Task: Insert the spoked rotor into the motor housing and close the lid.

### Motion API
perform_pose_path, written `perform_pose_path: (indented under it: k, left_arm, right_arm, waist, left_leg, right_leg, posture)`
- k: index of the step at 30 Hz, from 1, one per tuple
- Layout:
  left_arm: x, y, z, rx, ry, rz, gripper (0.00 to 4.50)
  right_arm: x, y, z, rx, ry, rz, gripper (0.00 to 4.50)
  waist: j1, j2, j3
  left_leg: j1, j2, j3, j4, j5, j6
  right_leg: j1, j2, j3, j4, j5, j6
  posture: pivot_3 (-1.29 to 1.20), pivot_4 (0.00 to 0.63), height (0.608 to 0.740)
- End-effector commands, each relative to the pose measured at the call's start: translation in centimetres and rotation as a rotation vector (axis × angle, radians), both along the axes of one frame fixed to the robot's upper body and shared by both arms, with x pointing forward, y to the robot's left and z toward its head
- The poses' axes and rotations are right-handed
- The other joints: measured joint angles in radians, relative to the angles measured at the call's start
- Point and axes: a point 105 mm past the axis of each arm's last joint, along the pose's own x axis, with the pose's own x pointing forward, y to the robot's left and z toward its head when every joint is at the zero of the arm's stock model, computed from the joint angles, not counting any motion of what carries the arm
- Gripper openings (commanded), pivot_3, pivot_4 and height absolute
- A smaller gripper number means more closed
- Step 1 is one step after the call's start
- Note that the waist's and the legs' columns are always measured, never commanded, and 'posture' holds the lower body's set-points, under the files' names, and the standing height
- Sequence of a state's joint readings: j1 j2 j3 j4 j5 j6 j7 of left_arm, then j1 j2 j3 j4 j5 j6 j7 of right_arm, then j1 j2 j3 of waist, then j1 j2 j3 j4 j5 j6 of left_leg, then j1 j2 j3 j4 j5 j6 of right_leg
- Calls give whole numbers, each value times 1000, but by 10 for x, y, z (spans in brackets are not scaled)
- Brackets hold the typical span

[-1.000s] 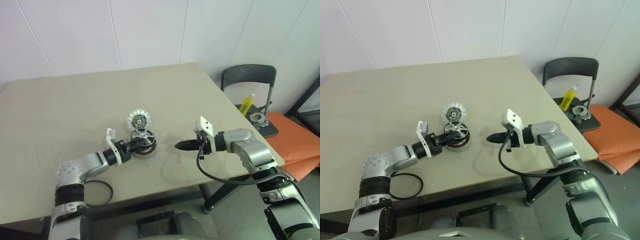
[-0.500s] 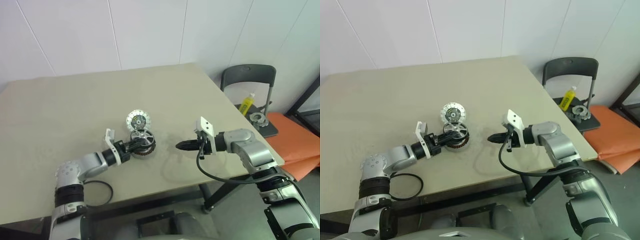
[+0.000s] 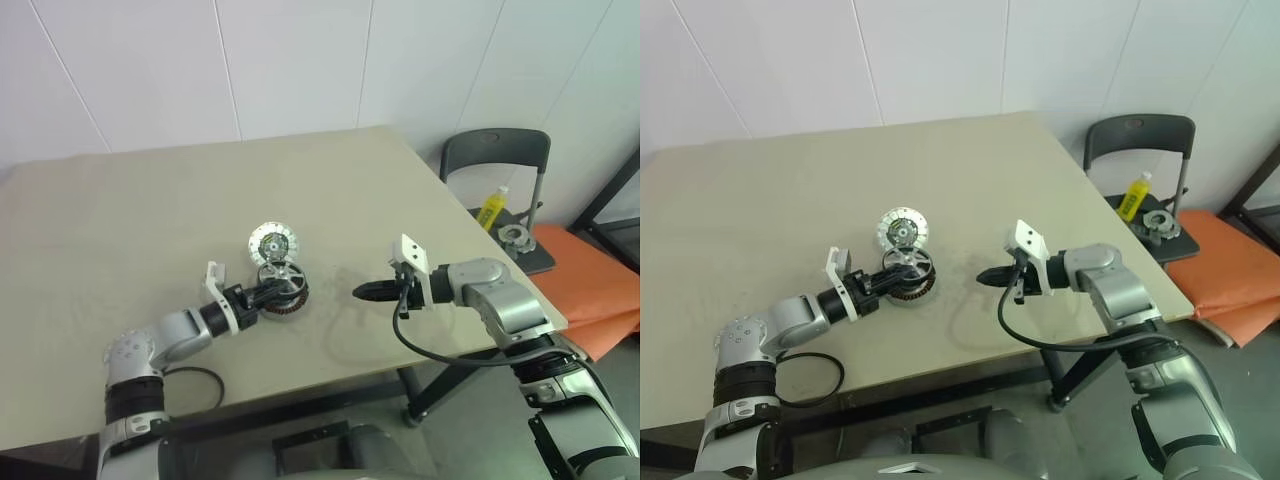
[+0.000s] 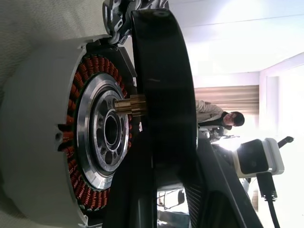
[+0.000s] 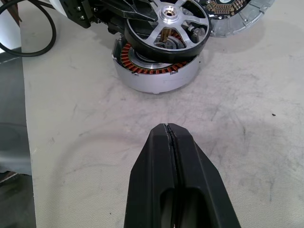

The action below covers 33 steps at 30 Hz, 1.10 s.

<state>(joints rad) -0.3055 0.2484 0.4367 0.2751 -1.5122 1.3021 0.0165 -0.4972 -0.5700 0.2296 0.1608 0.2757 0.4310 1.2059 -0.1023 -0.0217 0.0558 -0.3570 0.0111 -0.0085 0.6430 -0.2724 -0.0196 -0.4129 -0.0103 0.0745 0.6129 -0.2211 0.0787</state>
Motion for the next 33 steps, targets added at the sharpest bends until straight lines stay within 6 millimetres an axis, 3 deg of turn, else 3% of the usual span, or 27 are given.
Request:
perform_pose_path:
  k: [1,19,33]
  left_arm:
    - [-1,4,0,-1,10,23,441]
    - [12,9,6,-31,39,133,441]
    - [4,-11,39,-123,-44,67,441]
  right_arm:
    - [4,3,10,4,-51,13,0]
    - [5,2,2,-21,-61,6,0]
    - [6,1,-6,-39,-61,1,0]
  waist:
    - [1,0,0]
    - [4,0,0]
    - [9,0,0]
  left_leg:
    - [0,0,0,0,0,0]
    - [0,0,0,1,0,0]
    - [0,-1,0,3,0,0]
  right_leg:
    - [0,0,0,0,0,0]
    - [1,0,0,0,0,0]
    - [2,-1,0,0,0,0]
  posture:
    - [0,0,740]
    - [0,0,740]
    - [0,0,740]
